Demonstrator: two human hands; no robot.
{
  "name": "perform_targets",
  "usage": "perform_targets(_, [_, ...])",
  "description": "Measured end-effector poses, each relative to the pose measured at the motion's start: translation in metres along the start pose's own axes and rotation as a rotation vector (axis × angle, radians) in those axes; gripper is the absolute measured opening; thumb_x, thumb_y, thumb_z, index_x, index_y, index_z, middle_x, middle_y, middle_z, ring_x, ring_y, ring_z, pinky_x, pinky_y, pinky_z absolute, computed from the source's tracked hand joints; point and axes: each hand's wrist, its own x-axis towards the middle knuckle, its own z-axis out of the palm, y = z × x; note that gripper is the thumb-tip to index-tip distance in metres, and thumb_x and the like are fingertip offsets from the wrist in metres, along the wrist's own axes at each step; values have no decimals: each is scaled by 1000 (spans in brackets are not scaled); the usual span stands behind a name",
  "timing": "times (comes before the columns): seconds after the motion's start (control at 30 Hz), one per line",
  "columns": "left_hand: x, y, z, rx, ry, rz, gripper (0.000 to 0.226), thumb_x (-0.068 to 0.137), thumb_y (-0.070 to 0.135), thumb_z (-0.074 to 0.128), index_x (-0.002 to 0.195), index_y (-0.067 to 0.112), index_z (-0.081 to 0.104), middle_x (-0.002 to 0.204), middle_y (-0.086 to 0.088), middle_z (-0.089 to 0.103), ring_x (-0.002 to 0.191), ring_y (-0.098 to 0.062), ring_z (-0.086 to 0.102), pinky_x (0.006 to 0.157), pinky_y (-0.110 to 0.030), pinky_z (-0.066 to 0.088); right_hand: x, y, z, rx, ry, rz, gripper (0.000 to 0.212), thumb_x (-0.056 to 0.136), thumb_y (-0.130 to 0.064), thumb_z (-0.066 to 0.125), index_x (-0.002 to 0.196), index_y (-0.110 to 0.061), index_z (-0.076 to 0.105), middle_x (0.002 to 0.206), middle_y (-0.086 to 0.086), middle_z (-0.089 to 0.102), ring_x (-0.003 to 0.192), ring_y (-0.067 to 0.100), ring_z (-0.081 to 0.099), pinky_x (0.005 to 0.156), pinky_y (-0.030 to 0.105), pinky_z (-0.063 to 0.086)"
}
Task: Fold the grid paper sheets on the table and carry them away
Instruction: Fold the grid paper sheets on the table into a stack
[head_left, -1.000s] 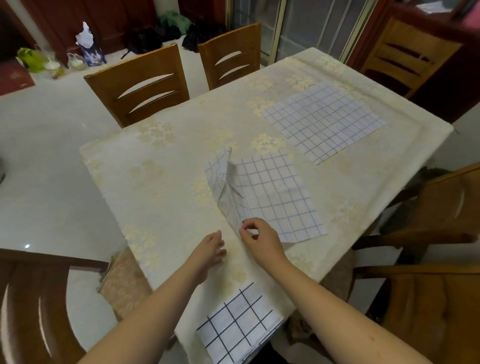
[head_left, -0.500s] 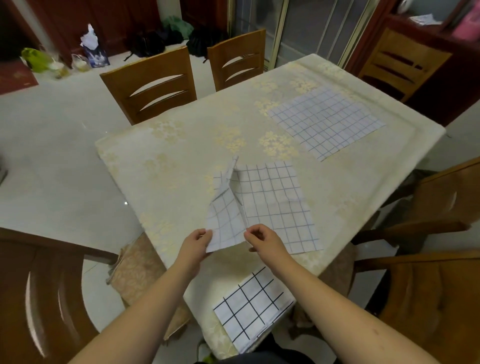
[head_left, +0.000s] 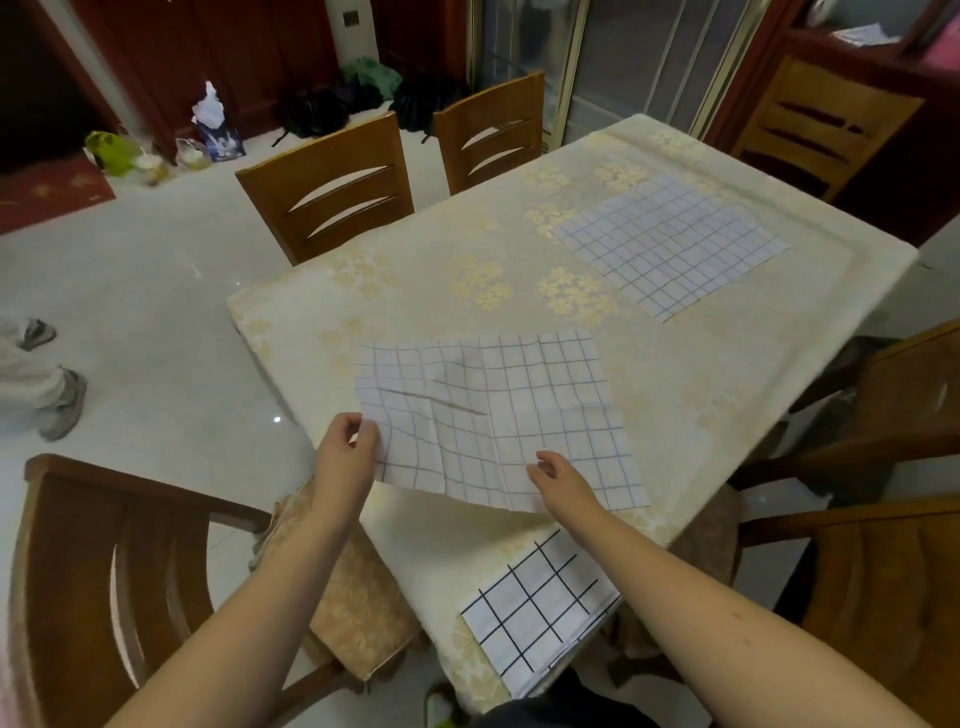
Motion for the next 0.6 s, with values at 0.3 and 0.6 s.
perform_targets(0.3, [-13, 50, 42, 32, -141, 138, 12, 96, 31, 51, 98, 28, 63, 88, 9, 69, 70, -10, 60, 60, -26, 43, 11, 8, -34, 88, 19, 13, 39, 100, -31, 46, 137, -18, 47, 135, 1, 51, 109, 12, 46, 90, 27, 37])
perform_targets(0.6, [-37, 77, 154, 201, -315, 235, 15, 96, 31, 52, 106, 27, 62, 106, 24, 63, 93, 2, 61, 78, -25, 51, 47, 25, -87, 212, -43, 26, 24, 99, -30, 48, 116, -21, 63, 114, -3, 66, 107, 15, 61, 96, 34, 49])
